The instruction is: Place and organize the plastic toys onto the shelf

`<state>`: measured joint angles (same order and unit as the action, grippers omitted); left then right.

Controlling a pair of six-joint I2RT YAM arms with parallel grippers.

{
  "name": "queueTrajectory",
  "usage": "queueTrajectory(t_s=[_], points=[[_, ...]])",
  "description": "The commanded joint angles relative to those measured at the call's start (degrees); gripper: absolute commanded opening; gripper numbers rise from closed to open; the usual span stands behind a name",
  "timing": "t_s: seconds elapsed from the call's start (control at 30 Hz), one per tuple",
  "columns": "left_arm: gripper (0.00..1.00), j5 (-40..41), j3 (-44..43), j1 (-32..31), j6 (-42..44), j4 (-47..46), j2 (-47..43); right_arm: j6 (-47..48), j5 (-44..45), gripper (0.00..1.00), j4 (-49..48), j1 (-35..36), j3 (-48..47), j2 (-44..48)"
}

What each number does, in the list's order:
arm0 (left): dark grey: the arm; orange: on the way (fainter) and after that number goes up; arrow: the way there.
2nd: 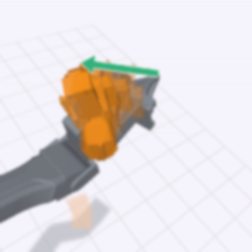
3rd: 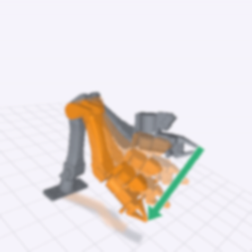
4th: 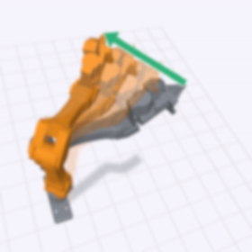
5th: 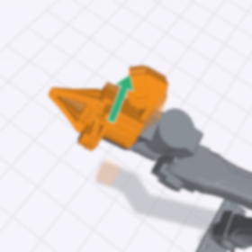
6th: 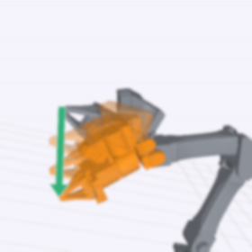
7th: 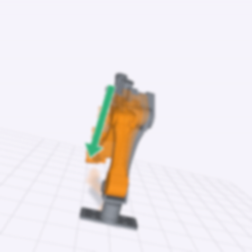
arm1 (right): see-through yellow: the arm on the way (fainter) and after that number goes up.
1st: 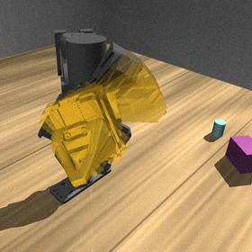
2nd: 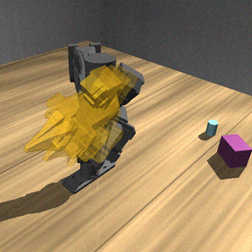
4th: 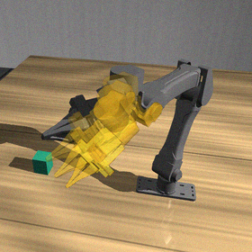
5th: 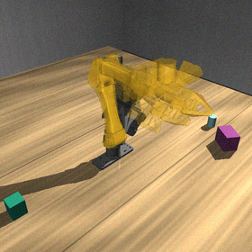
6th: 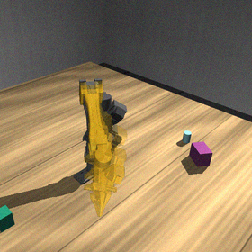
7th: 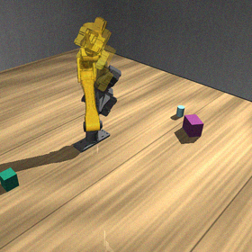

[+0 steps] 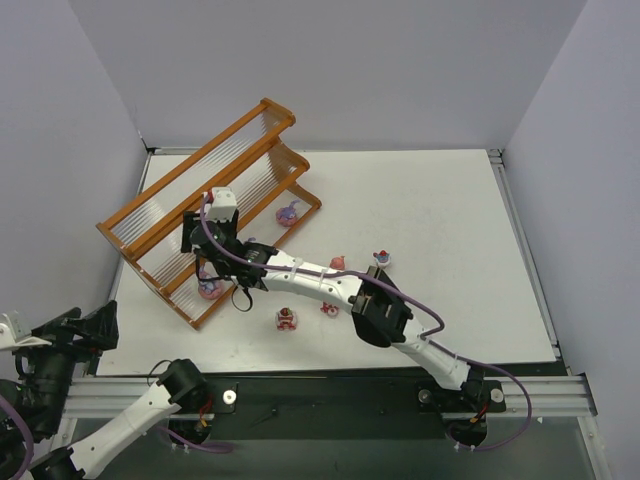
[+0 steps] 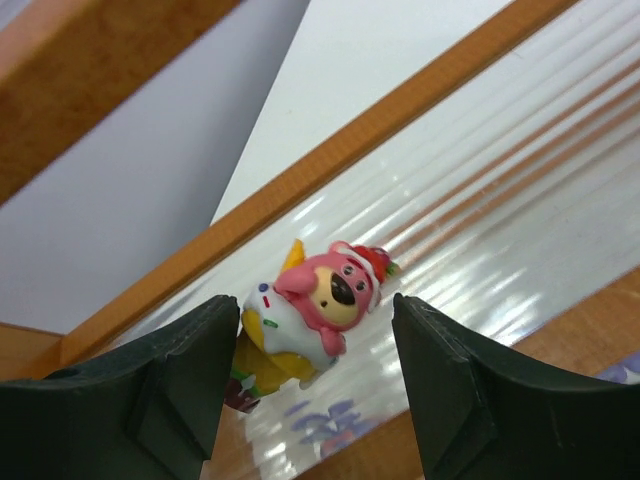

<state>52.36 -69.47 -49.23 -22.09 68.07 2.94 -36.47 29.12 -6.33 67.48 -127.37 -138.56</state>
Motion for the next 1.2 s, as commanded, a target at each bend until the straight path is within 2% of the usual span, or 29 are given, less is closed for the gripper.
queueTrajectory(t_s=[0.0,0.13,0.17,0.23,0.27,0.5,0.7,0.83,1.17], points=[[0.87,1.17,-1.10,-0.86,-0.24,0.31,-0.65,2.37,-0.82,0.63,-0.80,-0.51,-2.09,-1.71],[0.87,1.43,-0.75,-1.13,-0.33,0.31,-1.01,4.56,-0.56,0.58,1.76,-0.33,-5.25,-3.55],[0.87,1.43,-0.58,-1.13,-0.41,0.39,-1.01,4.65,-0.30,0.48,1.84,-0.25,-5.34,-3.64],[0.87,1.43,-0.58,-1.13,-0.50,0.48,-1.18,4.74,0.49,0.39,2.11,-0.25,-5.08,-3.64],[0.87,1.43,-0.58,-1.13,-0.59,0.57,-1.18,4.83,0.76,0.28,2.11,-0.25,-4.82,-3.47],[0.87,0.91,-0.58,-1.22,-0.94,0.57,-0.92,8.42,-0.29,0.01,-3.41,0.02,1.58,1.09],[0.87,-1.82,-0.58,-1.39,-1.12,0.31,0.22,16.51,-5.13,0.00,-12.47,1.24,11.16,9.35],[0.87,-4.98,-0.05,-1.30,-1.20,-0.92,0.49,18.54,-6.71,0.00,-16.60,2.21,21.16,16.12],[0.87,-21.41,2.85,-2.01,-1.64,-5.23,1.72,20.20,-17.07,0.00,-21.71,4.41,43.68,37.81]])
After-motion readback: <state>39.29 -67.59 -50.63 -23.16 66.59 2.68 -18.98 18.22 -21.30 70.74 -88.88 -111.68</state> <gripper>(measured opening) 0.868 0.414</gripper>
